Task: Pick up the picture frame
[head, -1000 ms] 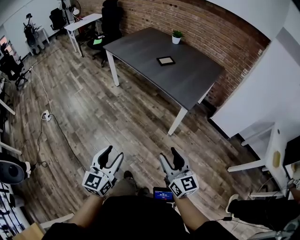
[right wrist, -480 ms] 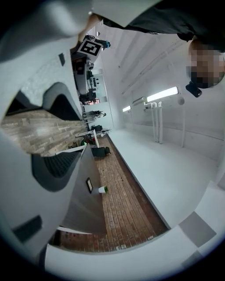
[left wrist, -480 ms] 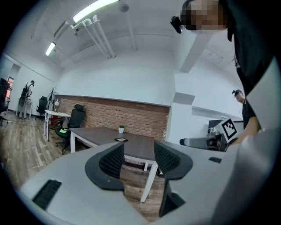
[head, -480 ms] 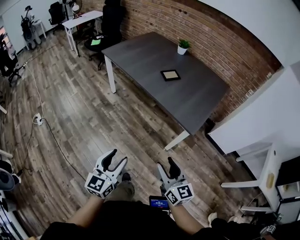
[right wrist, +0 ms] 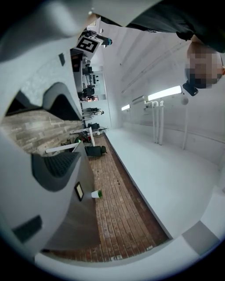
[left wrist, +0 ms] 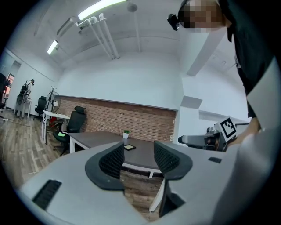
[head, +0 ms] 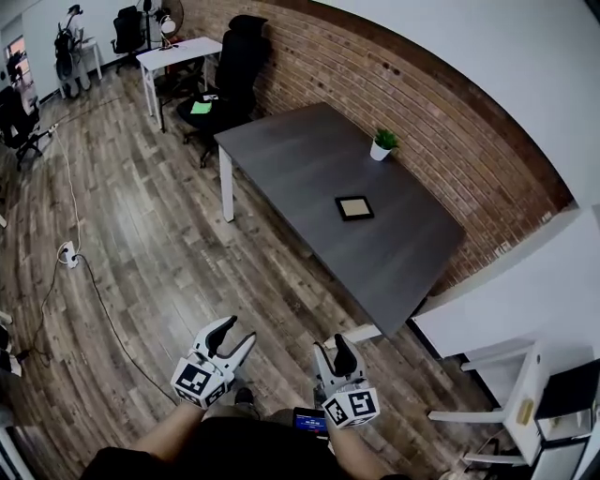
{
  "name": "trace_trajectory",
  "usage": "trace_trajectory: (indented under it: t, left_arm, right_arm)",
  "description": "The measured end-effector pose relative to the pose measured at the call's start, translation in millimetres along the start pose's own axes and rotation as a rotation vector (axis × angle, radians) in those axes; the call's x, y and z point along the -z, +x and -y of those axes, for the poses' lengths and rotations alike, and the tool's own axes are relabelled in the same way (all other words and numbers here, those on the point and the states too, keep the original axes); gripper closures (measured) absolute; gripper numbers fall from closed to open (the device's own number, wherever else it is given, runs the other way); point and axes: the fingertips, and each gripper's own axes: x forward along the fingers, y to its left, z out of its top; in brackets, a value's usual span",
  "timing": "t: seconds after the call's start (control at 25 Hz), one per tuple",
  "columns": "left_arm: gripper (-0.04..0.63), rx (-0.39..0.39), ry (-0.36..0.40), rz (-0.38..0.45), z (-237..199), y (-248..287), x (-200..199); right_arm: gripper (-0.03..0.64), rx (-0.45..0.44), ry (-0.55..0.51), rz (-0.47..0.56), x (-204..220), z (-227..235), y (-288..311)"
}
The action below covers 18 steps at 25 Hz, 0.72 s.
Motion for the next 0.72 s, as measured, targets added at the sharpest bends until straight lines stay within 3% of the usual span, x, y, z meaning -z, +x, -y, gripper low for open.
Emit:
trace_trajectory:
  t: [0.28,0.44,0.72]
  left_arm:
    - [0.396,0.005,-0.016,0.004,-44.5,40.4,-3.7]
    - [0.396,0.009,-0.013,-0.006,-73.1,78.0,-4.5]
    - [0.396,0.003,0.017,-0.021,-113.3,170.0,-31.0]
  right_arm:
    - [0.39,0.004,0.005,0.016,-7.2,17.2,50.7]
    - [0.39,0.015,0.025,0.025,-4.5,44.8,88.1]
    - [0.39,-0.015,0.04,0.078,-39.6,105.4,172.3]
